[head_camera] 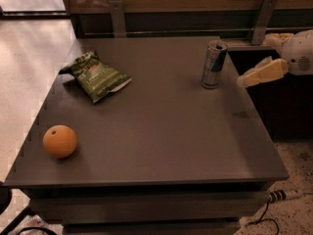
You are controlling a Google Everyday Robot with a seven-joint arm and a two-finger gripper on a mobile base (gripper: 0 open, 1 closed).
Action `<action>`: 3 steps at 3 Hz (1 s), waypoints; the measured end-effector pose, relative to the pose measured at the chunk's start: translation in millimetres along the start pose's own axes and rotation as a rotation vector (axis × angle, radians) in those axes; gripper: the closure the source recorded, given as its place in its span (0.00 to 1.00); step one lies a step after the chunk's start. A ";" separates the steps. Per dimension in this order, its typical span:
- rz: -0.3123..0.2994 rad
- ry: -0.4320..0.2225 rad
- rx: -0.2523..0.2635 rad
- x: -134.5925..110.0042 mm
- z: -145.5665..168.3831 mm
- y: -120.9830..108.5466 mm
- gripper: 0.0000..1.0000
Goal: Move redbull can near orange
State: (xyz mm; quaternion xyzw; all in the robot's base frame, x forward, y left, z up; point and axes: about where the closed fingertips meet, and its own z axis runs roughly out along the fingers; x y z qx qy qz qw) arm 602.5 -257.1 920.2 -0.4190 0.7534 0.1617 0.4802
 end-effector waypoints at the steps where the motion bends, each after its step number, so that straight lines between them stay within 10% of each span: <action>1: 0.017 -0.091 -0.016 -3.3 23.2 -2.7 0.00; 3: 0.017 -0.263 -0.038 -16.6 61.7 5.3 0.00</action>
Offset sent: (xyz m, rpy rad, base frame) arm 0.0395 0.0468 -0.0181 0.2670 -0.1508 0.0555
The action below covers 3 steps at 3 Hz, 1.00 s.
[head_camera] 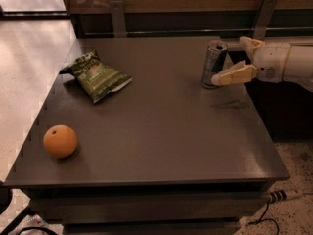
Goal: Move redbull can near orange
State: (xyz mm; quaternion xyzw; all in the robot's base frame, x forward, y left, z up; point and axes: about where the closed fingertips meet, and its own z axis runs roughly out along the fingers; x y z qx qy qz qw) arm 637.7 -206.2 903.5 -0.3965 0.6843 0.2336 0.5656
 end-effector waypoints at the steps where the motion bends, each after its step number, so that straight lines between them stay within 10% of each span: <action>1: 0.000 -0.048 -0.026 -0.3 18.7 5.5 0.00; 3: -0.005 -0.080 -0.043 -1.3 34.3 10.9 0.41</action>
Offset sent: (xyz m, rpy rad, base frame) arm 0.0162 0.0382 -0.0131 0.0905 -0.0623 0.0578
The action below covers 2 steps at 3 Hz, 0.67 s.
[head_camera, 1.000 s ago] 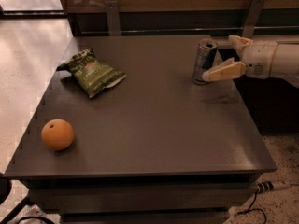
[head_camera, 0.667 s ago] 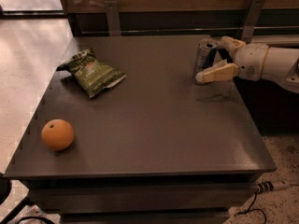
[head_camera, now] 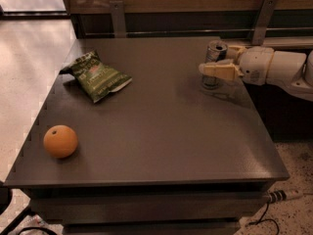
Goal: Move redbull can near orange
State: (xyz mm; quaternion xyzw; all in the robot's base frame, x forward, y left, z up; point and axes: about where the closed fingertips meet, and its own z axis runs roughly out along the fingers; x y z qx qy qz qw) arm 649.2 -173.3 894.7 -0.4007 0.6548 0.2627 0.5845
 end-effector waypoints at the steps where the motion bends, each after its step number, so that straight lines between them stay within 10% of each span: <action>1: 0.000 -0.001 -0.005 -0.6 2.8 1.4 0.65; 2: -0.001 -0.002 -0.010 -1.2 5.2 2.8 0.88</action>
Offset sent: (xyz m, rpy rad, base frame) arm 0.0003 0.0026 -0.0001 0.0005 0.0002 0.0041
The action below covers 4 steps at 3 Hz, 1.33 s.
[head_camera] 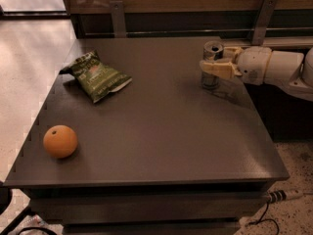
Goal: Move redbull can near orange
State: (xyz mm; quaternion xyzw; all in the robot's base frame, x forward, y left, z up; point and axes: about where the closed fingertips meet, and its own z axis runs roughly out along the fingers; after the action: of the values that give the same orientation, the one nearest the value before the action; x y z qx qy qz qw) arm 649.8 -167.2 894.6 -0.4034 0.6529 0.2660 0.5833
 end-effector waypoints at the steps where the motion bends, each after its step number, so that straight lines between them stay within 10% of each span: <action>1: 0.000 -0.001 -0.004 -0.6 2.2 1.2 1.00; 4: 0.043 -0.054 -0.078 -42.8 8.5 63.7 1.00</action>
Offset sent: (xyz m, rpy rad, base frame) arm 0.0019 -0.0018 0.0163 -0.0097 0.0087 -0.0129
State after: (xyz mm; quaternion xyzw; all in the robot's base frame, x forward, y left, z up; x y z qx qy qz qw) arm 600.9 -117.0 927.1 -0.4044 0.6347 0.3146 0.5785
